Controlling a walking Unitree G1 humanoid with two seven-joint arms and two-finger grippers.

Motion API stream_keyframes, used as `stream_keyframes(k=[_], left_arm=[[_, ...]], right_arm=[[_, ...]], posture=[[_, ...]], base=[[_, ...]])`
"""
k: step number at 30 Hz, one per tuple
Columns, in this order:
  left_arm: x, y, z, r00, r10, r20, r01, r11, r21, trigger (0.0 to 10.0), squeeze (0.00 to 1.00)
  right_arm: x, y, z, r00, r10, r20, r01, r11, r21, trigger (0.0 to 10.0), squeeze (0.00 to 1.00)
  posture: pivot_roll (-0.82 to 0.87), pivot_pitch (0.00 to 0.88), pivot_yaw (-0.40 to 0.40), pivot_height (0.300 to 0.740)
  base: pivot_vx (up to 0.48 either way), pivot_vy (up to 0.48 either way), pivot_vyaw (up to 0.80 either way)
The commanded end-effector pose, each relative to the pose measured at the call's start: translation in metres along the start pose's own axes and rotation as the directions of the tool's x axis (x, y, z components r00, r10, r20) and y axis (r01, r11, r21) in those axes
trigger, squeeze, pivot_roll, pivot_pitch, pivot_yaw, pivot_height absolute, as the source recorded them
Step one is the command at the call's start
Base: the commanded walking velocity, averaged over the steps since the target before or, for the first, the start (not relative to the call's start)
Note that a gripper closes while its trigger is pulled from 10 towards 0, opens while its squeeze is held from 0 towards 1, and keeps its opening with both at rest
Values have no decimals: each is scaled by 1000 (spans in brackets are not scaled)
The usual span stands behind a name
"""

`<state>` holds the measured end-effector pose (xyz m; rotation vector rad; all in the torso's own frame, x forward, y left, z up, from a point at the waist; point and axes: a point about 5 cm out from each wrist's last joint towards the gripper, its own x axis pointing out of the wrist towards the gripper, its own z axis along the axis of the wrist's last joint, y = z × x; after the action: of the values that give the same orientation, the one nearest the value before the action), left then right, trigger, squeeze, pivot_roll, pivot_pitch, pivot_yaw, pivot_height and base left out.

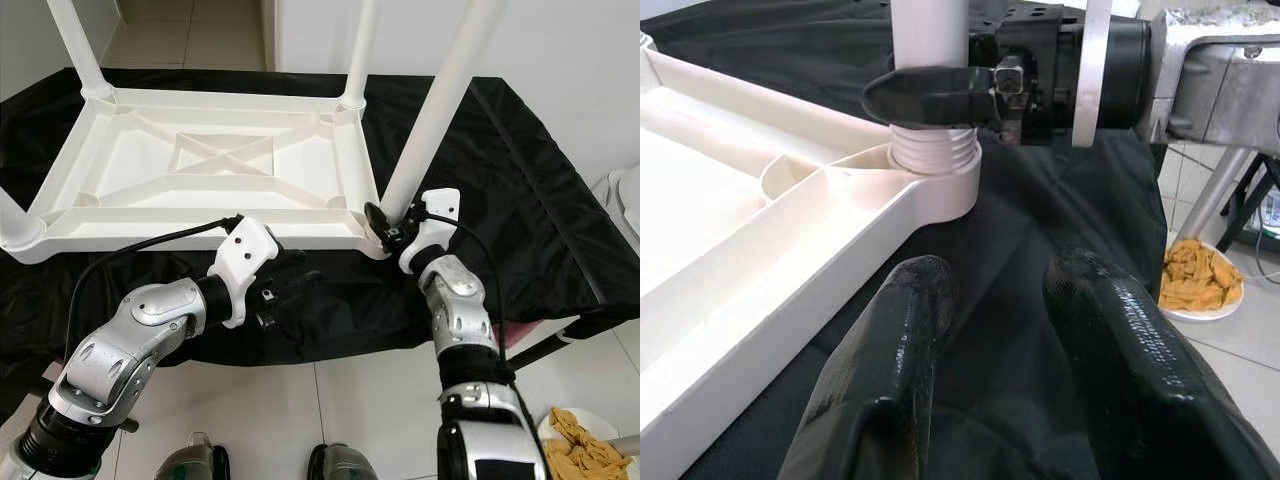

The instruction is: Building children table

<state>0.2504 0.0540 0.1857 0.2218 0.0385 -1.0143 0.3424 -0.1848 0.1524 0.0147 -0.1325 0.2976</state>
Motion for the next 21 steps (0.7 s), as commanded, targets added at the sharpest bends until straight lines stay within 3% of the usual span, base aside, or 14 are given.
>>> stream_keyframes(k=[1, 3, 4, 6, 10, 15, 17, 18, 19, 21], left_arm=[[1, -3, 0, 1000, -12, -7, 12, 1000, 2, 10000, 0], [1, -3, 0, 1000, -13, -7, 13, 1000, 1, 10000, 0], [1, -3, 0, 1000, -16, -6, 16, 1000, 1, 10000, 0], [1, -3, 0, 1000, -16, -6, 16, 1000, 1, 10000, 0], [1, -3, 0, 1000, -20, -5, 20, 1000, 1, 10000, 0], [1, -4, 0, 1000, -21, -4, 21, 1000, 1, 10000, 0], [1, -4, 0, 1000, -23, -3, 23, 1000, 1, 10000, 0], [1, -4, 1, 1000, -25, -2, 25, 1000, 1, 10000, 0], [1, -4, 1, 1000, -25, -2, 25, 1000, 1, 10000, 0], [2, -5, 1, 1000, -29, -1, 29, 1000, 0, 10000, 0]], right_arm=[[2, 3, 6, 999, -47, 27, 46, 999, 22, 10000, 0], [3, 3, 5, 995, -101, 16, 101, 994, 30, 10000, 0], [4, 1, 4, 984, -180, -2, 180, 983, 41, 10000, 0], [4, 1, 4, 984, -180, -2, 180, 983, 41, 10000, 0], [3, -1, -2, 926, -373, -55, 376, 924, 69, 10000, 0], [0, -2, -4, 885, -457, -83, 463, 884, 70, 10000, 0], [-1, -1, -4, 853, -513, -92, 519, 852, 61, 10000, 0], [-3, 0, -5, 819, -565, -98, 572, 818, 64, 10000, 0], [-3, 0, -5, 819, -565, -98, 572, 818, 64, 10000, 0], [-7, 1, -6, 752, -651, -102, 658, 751, 56, 10000, 0]], posture=[[36, 64, -49, 740], [36, 61, -49, 740], [36, 61, -49, 740], [36, 61, -49, 740], [39, 53, -51, 740], [41, 48, -52, 740], [42, 47, -53, 740], [41, 46, -54, 740], [41, 46, -54, 740], [42, 44, -55, 740]], base=[[0, 0, 0], [0, 0, 0], [0, 0, 0], [0, 0, 0], [0, 0, 0], [0, 0, 0], [0, 0, 0], [0, 0, 0], [0, 0, 0], [0, 0, 0]])
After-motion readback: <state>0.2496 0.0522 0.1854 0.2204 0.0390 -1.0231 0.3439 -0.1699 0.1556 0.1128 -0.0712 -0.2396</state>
